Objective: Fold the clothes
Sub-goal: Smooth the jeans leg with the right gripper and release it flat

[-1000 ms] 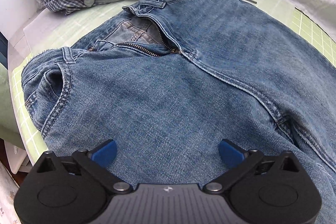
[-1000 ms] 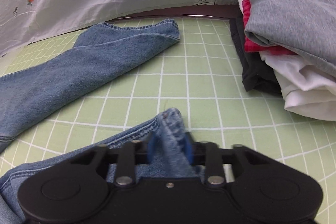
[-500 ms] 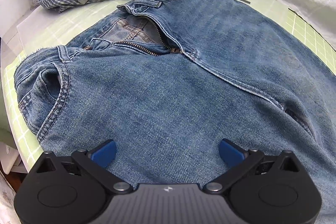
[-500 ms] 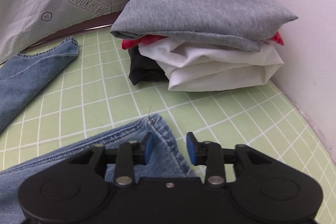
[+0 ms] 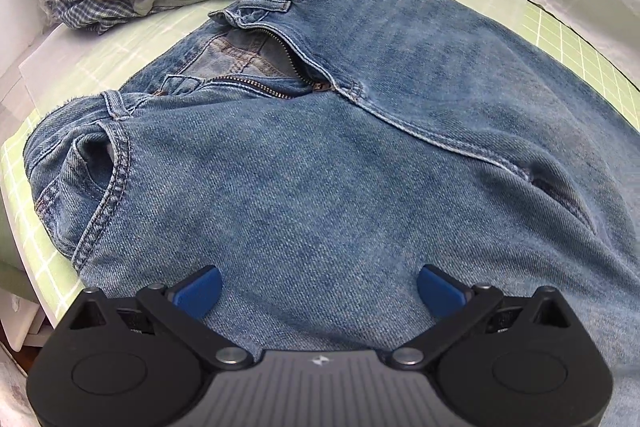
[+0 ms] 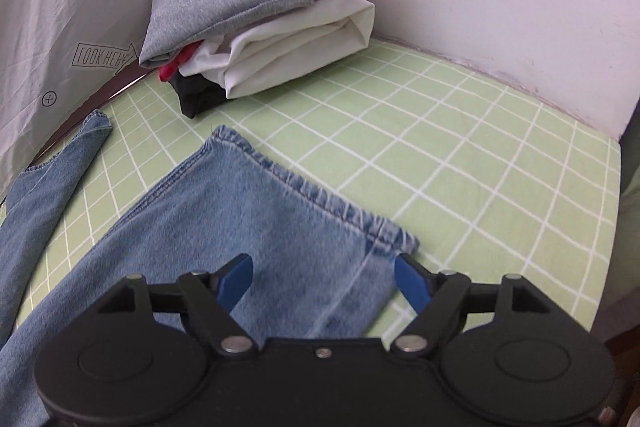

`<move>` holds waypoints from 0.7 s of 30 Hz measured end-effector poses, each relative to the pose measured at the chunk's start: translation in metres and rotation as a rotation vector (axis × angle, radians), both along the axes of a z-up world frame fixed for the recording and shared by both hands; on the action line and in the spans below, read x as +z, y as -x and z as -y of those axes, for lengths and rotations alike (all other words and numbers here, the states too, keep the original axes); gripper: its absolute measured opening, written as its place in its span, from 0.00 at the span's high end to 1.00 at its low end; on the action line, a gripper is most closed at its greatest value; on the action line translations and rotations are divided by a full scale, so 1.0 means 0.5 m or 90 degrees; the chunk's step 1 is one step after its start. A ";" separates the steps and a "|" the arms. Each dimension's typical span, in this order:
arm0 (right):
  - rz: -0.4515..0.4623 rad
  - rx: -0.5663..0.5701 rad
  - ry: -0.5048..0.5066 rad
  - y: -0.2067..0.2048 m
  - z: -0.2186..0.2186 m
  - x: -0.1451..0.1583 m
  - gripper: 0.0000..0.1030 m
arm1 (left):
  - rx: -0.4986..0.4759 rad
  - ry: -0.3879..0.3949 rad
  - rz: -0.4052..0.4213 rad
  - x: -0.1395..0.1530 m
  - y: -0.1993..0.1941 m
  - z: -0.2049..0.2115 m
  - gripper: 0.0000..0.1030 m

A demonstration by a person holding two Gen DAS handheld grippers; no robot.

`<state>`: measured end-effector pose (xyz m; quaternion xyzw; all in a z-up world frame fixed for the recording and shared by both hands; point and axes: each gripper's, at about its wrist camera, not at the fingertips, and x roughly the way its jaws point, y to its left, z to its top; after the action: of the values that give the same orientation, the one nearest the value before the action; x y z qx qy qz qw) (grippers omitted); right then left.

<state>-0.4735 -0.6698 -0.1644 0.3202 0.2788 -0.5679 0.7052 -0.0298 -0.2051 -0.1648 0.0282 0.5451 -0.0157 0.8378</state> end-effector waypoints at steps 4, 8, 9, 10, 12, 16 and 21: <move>-0.010 0.029 -0.015 -0.011 -0.042 -0.005 0.26 | -0.034 -0.007 0.004 0.001 0.026 -0.004 0.00; -0.047 0.072 -0.002 -0.032 -0.077 -0.010 0.62 | -0.059 -0.005 0.008 0.003 0.047 -0.012 0.00; -0.054 0.073 0.001 -0.031 -0.083 -0.010 0.69 | -0.065 -0.005 0.009 0.003 0.051 -0.014 0.00; -0.058 0.069 0.003 -0.025 -0.088 -0.008 0.82 | -0.073 -0.005 0.011 0.004 0.056 -0.016 0.00; -0.064 0.061 0.005 -0.015 -0.097 -0.006 0.88 | -0.085 -0.005 0.014 0.004 0.064 -0.021 0.00; -0.077 0.044 0.011 0.007 -0.115 0.000 0.91 | -0.107 -0.002 0.015 0.007 0.080 -0.035 0.00; -0.109 0.028 0.016 0.039 -0.151 0.001 0.92 | -0.169 -0.037 0.030 0.008 0.119 -0.041 0.00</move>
<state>-0.4931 -0.5941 -0.1640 0.2557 0.3380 -0.5809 0.6949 -0.0894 -0.1846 -0.1609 0.1249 0.5171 -0.1096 0.8396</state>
